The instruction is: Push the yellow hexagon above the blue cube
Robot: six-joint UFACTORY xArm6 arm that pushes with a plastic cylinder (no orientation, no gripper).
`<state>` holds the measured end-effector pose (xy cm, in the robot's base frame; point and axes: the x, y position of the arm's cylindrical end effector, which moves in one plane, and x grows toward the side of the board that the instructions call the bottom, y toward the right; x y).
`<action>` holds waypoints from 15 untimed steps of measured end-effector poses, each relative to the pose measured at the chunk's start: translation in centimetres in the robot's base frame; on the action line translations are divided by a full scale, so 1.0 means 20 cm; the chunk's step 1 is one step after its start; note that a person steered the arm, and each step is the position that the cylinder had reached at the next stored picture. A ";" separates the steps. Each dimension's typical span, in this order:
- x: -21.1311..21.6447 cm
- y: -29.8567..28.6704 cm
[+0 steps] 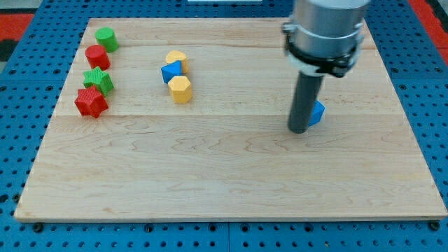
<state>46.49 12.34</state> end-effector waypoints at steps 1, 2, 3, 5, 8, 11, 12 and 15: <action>-0.20 0.00; -0.20 0.11; -0.15 -0.19; -0.09 -0.93; -0.32 -0.97; -0.30 -0.30; -0.36 -0.52; -0.51 -0.14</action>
<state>36.29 9.61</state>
